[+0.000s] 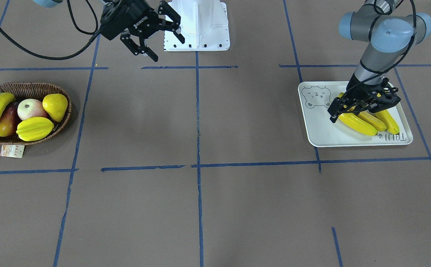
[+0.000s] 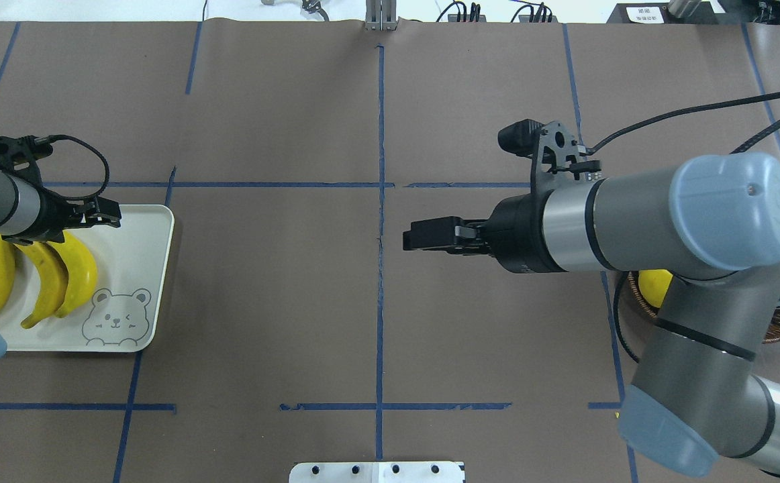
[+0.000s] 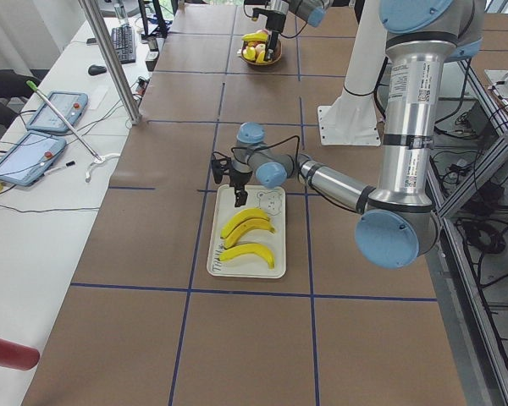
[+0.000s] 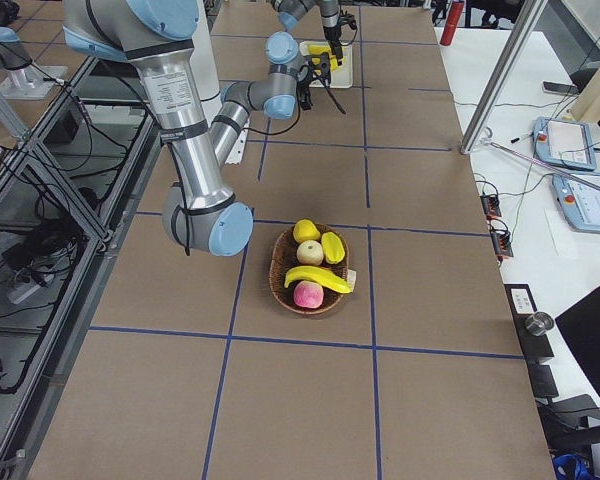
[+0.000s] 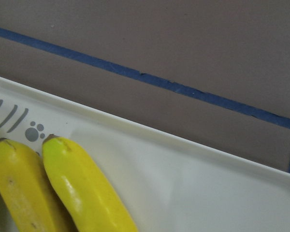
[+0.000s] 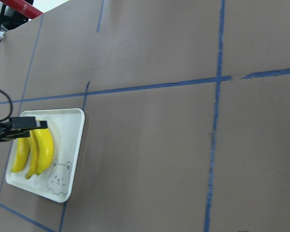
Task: Transfer all bananas from basket to plate
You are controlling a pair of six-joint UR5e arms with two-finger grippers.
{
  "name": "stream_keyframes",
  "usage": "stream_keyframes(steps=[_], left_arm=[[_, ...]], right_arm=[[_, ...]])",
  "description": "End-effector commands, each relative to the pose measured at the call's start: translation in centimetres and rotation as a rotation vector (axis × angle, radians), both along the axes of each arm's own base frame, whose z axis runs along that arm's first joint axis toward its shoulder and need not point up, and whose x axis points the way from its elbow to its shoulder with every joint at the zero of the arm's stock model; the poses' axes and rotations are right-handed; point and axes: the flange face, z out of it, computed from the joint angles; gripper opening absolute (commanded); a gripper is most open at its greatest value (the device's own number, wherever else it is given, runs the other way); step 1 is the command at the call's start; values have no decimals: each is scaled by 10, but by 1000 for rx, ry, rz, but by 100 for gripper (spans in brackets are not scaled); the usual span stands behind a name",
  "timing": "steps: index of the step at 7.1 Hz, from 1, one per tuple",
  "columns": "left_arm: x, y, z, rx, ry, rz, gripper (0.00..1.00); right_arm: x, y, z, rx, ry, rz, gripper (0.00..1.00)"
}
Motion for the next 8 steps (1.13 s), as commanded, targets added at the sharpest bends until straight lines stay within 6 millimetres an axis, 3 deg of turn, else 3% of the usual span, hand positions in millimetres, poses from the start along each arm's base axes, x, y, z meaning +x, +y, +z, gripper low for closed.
stream_keyframes(steps=[1,2,4,6,8], left_arm=[[0,2,-79,-3,167,6,100],[5,0,-115,-34,240,-14,100],[14,-4,-142,-66,296,-46,100],[14,-4,-143,-66,297,-48,100],[7,2,-156,-50,321,-45,100]], right_arm=[[69,-5,77,-107,162,94,100],[97,-7,124,-122,261,118,100],[139,-9,192,-112,427,128,100],[158,-23,227,-110,679,160,100],[154,-33,270,-169,788,124,100]])
